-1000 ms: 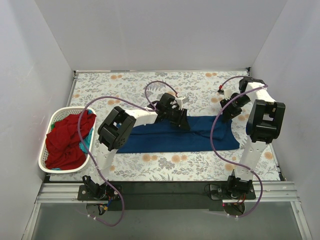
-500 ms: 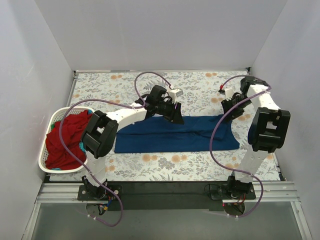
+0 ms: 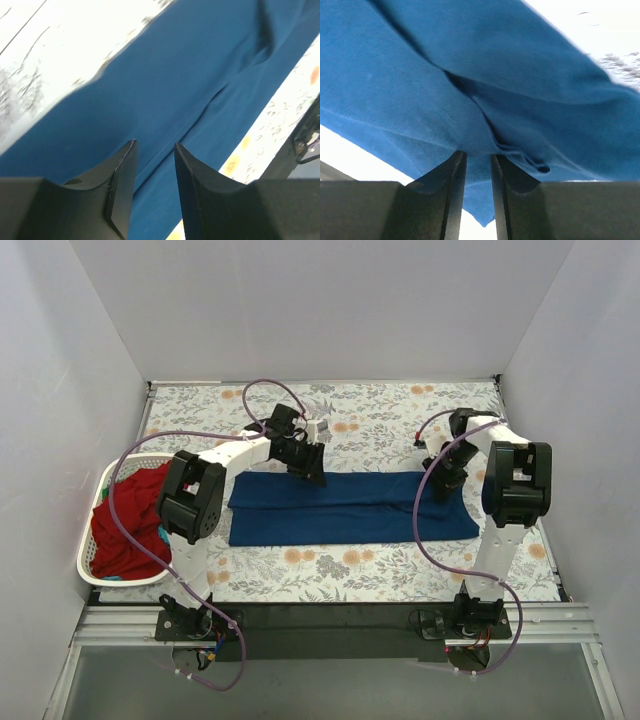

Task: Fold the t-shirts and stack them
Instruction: Fold the tshirt

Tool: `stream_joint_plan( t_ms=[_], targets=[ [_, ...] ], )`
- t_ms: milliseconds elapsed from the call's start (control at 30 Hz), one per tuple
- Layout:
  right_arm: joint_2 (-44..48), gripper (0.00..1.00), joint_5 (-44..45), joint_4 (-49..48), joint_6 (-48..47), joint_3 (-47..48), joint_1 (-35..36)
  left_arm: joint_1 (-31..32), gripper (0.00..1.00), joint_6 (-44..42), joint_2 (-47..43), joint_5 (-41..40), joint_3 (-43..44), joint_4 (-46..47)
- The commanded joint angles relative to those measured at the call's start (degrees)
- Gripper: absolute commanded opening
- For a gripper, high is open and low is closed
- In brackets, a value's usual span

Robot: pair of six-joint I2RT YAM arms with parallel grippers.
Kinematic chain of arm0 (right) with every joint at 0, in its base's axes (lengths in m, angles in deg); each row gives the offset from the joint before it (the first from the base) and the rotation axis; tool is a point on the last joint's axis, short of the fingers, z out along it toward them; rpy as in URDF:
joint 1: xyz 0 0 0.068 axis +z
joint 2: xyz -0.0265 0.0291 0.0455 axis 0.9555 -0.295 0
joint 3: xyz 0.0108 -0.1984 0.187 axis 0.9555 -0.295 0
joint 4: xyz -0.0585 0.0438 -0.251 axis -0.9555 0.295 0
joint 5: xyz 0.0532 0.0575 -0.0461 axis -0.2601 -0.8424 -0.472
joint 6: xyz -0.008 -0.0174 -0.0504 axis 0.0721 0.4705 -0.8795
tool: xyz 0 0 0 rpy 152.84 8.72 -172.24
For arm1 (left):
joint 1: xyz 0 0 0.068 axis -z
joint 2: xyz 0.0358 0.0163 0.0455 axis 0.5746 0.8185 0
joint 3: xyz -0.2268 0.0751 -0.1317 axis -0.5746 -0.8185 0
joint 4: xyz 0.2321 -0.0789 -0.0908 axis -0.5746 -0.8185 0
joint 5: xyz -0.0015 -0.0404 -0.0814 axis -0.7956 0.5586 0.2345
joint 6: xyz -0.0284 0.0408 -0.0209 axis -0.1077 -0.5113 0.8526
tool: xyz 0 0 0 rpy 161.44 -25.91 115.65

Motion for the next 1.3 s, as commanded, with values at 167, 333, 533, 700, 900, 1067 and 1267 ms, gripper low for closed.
stream_joint_plan(
  t_ms=[167,333,533,700,900,1067,1267],
  targets=[
    [-16.9,0.29,13.5,-4.5,-0.3,22.9,0.5,-7.3,0.34,-5.6,-4.5,-2.7,-1.8,-8.4],
    [-29.2,0.32,16.7,-4.5,-2.5,47.3,4.4,-9.4,0.34,-9.0,-7.9,-3.8,-4.8,-8.5],
    [-19.5,0.46,17.4,-10.9,-2.8,45.3,5.3,-9.3,0.34,-16.7,-7.6,-6.1,-2.7,-8.6],
    [-5.2,0.57,15.4,-15.6,0.2,33.9,4.0,-9.2,0.33,-20.8,-5.3,-5.2,-1.0,-7.9],
    [0.8,0.63,14.6,-14.6,4.0,30.2,2.7,-8.1,0.31,-26.0,-3.2,-8.1,-2.9,-7.7],
    [3.1,0.63,11.3,-10.3,7.4,27.7,1.3,-6.3,0.3,-29.0,-4.9,-13.5,-9.6,-8.0],
    [3.6,0.61,5.9,-4.6,10.7,26.5,-3.7,-1.1,0.29,-27.2,-11.1,-16.8,-20.2,-10.3]
  ],
)
